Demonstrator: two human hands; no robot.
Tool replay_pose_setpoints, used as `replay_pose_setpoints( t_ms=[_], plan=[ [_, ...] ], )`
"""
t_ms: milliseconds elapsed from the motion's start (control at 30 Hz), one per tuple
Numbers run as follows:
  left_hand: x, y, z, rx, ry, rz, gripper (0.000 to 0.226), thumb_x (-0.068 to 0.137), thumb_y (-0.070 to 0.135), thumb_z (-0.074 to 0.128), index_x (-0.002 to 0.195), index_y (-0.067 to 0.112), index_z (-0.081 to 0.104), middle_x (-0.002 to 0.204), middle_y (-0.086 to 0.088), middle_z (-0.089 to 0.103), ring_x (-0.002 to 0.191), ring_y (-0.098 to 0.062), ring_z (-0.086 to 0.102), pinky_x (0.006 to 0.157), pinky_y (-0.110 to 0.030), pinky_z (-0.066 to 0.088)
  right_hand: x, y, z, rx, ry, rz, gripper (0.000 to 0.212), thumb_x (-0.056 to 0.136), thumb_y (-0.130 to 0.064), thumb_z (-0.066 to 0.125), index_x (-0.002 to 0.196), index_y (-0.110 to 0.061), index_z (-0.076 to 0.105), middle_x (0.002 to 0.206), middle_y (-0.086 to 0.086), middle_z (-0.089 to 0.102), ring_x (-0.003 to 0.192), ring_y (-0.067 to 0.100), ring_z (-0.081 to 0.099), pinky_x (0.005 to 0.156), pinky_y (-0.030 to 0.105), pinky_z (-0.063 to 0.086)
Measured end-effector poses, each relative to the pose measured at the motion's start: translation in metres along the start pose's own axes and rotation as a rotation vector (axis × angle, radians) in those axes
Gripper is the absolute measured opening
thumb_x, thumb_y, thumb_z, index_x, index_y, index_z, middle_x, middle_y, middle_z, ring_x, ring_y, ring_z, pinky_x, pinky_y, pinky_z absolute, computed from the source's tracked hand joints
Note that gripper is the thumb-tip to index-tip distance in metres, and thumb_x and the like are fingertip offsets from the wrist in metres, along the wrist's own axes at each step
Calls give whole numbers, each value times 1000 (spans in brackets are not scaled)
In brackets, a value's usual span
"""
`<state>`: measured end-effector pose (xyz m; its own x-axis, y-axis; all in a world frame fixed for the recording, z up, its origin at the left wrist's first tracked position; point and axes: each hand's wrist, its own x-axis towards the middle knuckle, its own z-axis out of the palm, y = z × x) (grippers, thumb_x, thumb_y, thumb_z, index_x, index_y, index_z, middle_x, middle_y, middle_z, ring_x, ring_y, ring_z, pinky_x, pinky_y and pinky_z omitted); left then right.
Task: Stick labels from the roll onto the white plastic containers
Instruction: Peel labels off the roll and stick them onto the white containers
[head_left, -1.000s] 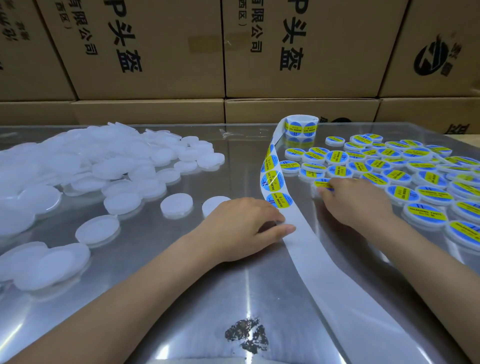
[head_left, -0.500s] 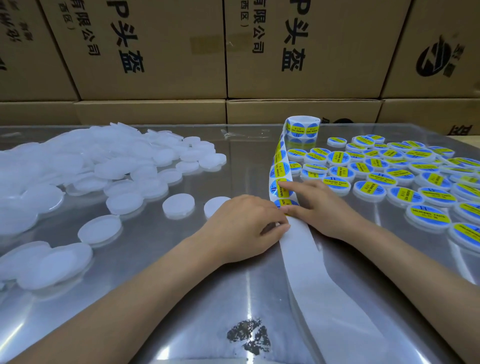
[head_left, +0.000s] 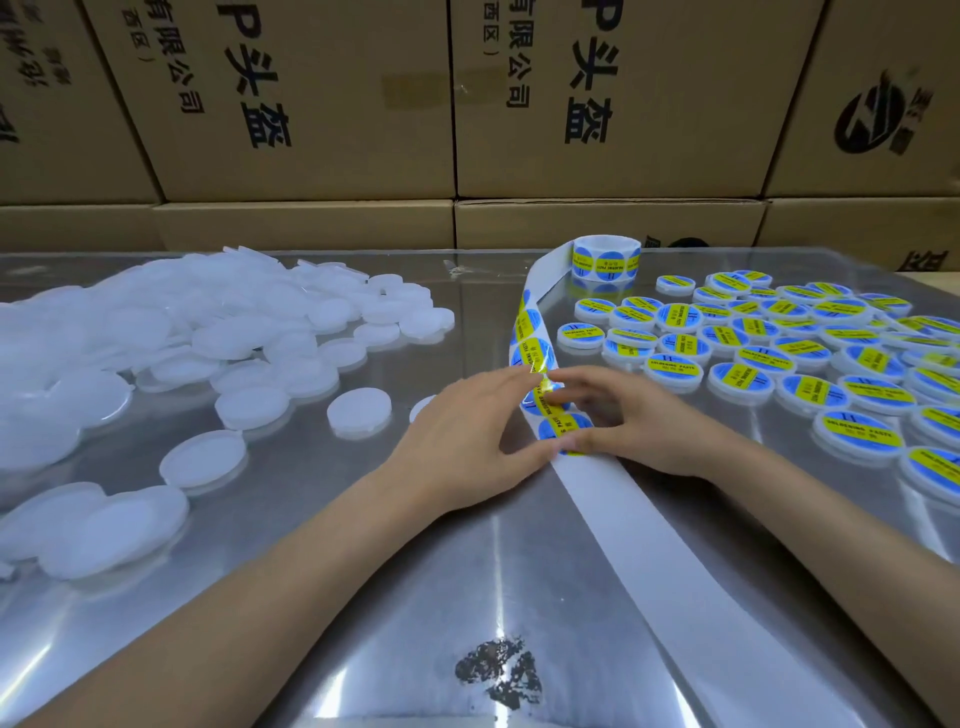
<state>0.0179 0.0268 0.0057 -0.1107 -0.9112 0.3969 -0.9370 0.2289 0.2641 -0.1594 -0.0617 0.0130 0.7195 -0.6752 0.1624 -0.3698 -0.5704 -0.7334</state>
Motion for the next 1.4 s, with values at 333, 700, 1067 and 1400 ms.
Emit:
replay_pose_setpoints(
  t_ms=[333,700,1067,1400],
  plan=[
    [5,-3,2,-64,-128,-52,41,90,46,52,130,35,50,128,15,56,120,-8,47,99,-33,27,-1,-5,3,-30,23,-16,45,83,-8,68,126,-12,54,118,3,64,111,28,59,98,39,46],
    [6,-4,3,-98,-99,-115,36,91,42,52,126,30,56,120,12,61,114,-9,51,92,-23,23,1,-5,11,-271,200,-85,20,80,-26,73,94,-30,58,97,-10,67,101,13,59,85,43,48],
    [4,-4,-1,-43,-193,11,78,76,78,15,121,30,56,124,14,58,113,-1,43,91,-31,30,-3,-28,8,124,433,-89,54,92,-51,42,77,-10,73,80,23,63,79,24,57,79,37,43],
    [5,-5,-4,-123,-95,7,66,83,67,31,139,33,43,147,18,36,134,2,28,116,-37,14,-6,-37,-2,712,430,52,14,91,-19,56,79,-15,59,82,8,61,81,15,55,74,26,42]
  ],
)
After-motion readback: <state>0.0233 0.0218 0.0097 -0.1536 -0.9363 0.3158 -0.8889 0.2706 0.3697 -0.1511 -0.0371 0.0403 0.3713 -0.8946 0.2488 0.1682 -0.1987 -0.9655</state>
